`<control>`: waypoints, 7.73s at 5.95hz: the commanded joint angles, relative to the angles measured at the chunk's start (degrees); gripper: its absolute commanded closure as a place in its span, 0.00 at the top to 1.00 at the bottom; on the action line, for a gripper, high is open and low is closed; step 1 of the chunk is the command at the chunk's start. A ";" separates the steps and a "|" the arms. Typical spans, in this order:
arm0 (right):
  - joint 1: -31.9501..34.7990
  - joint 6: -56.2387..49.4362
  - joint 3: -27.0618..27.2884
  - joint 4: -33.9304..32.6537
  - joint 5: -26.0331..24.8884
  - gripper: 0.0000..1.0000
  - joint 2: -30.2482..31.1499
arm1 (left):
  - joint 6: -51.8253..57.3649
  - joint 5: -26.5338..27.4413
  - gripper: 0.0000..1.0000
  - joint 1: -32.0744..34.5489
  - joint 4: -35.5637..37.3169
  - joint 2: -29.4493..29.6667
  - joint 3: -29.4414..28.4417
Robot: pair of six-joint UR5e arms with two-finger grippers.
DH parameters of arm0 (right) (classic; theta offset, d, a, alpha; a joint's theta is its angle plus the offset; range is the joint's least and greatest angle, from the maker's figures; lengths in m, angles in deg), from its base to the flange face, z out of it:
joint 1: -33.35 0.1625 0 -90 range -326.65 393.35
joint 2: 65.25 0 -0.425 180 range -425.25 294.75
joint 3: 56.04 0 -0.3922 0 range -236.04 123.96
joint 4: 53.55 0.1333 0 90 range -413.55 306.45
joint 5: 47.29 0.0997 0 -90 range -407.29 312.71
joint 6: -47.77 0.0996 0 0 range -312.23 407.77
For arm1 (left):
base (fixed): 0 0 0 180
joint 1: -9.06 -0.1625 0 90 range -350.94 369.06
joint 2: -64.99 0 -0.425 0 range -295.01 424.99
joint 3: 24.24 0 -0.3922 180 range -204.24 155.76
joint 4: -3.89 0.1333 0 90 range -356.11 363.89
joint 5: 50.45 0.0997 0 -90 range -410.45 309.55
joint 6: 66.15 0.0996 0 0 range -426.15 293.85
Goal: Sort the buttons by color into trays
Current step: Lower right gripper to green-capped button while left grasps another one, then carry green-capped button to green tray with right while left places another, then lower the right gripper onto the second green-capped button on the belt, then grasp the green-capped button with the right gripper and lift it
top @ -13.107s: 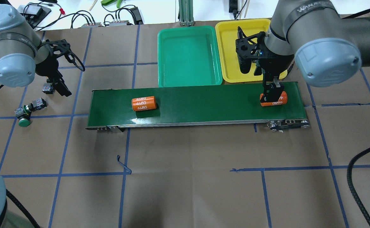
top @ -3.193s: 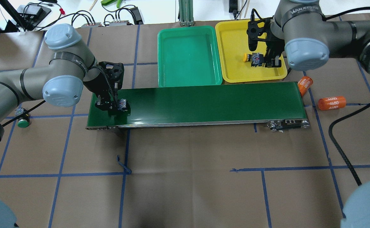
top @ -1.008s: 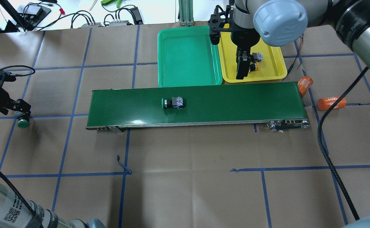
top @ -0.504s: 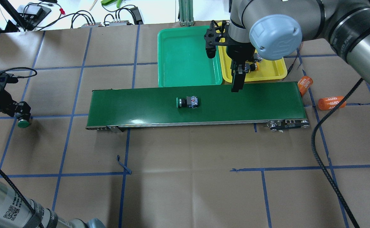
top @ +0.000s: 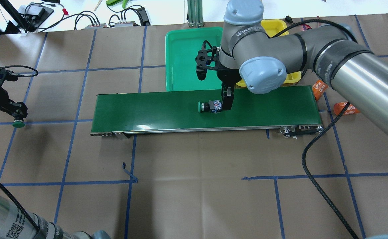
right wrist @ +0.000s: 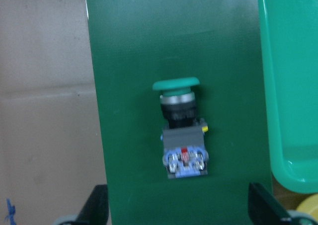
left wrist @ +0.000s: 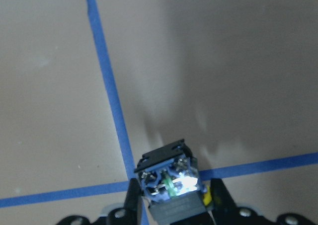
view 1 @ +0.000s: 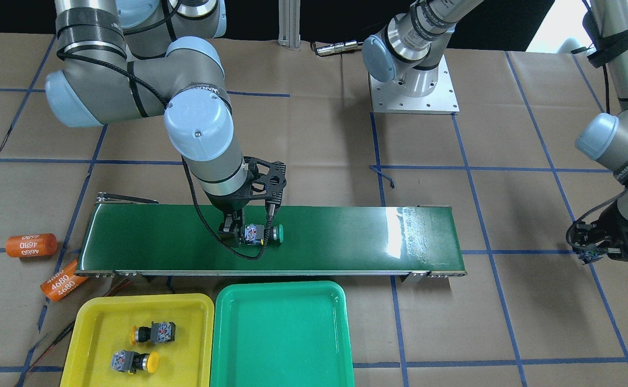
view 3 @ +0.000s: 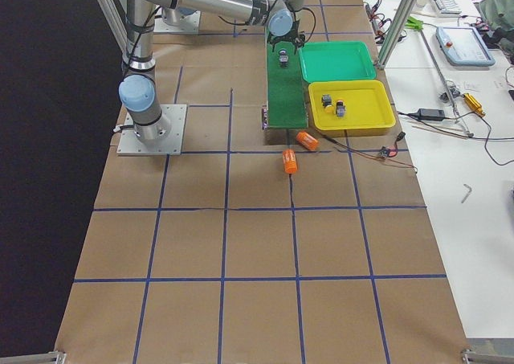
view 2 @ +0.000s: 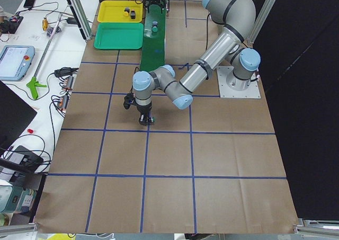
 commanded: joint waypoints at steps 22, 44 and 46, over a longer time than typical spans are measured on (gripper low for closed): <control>-7.58 -6.10 -24.31 17.08 -2.31 1.00 -8.66 | -43.24 -7.54 0.99 35.56 -40.44 -19.00 -16.64; -11.99 -17.64 3.77 -2.58 -10.31 0.09 1.11 | -46.92 -7.54 0.99 34.69 -40.53 -19.80 -18.14; -11.91 -16.95 -1.65 1.37 -9.71 0.09 3.77 | -46.92 -7.54 0.99 34.69 -40.53 -19.80 -18.14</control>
